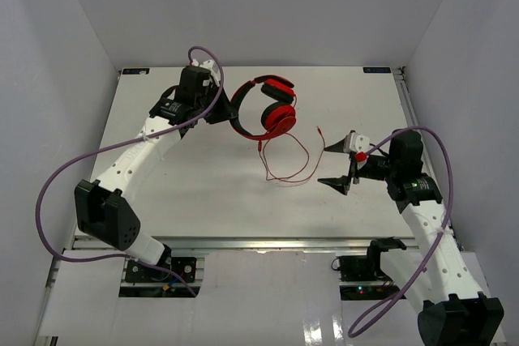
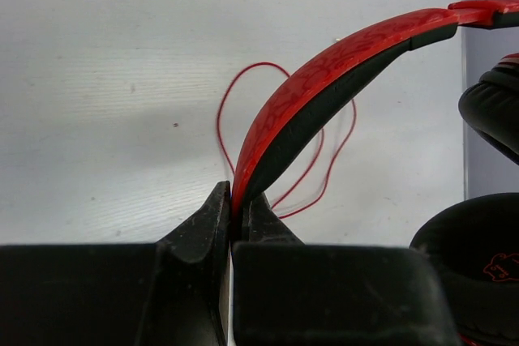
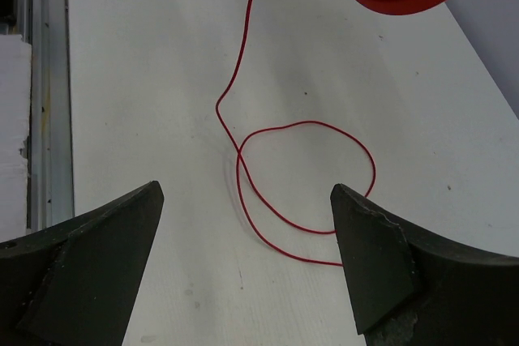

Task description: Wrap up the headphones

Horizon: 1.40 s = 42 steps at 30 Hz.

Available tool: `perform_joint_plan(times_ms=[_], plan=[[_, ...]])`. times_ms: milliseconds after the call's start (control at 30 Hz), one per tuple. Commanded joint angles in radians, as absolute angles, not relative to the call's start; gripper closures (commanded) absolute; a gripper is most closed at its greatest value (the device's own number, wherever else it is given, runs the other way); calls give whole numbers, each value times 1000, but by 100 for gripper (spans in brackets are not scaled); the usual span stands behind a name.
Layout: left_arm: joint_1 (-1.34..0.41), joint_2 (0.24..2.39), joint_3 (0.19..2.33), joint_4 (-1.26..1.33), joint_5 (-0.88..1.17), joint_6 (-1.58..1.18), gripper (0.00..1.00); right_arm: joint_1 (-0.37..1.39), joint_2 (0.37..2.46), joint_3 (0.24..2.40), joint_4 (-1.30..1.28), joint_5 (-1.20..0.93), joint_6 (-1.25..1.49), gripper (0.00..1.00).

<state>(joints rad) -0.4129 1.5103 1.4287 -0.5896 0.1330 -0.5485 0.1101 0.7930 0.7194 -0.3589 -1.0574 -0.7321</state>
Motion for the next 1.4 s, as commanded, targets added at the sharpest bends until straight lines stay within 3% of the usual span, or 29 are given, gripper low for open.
perform_joint_plan(times_ms=[0,267,600,900,1100,1200,1367], plan=[[-452,1501,1554,-590,200,-635,100,167,833,719,-121,-1080,-488,10],[-481,1534,1742,-650,243,-685,100,286,975,752,-5,-1049,-426,10],[-486,1525,1950,-764,240,-720,100,397,1190,752,487,-1106,-42,10],[-486,1497,1990,-793,273,-757,100,490,1321,823,624,-1058,164,9],[-486,1483,2024,-798,285,-778,100,578,1336,753,626,-1068,49,1],[-486,1479,2045,-801,298,-795,100,586,1354,726,612,-1060,3,10],[-486,1473,2119,-832,313,-806,100,586,1395,728,573,-1046,-79,36]])
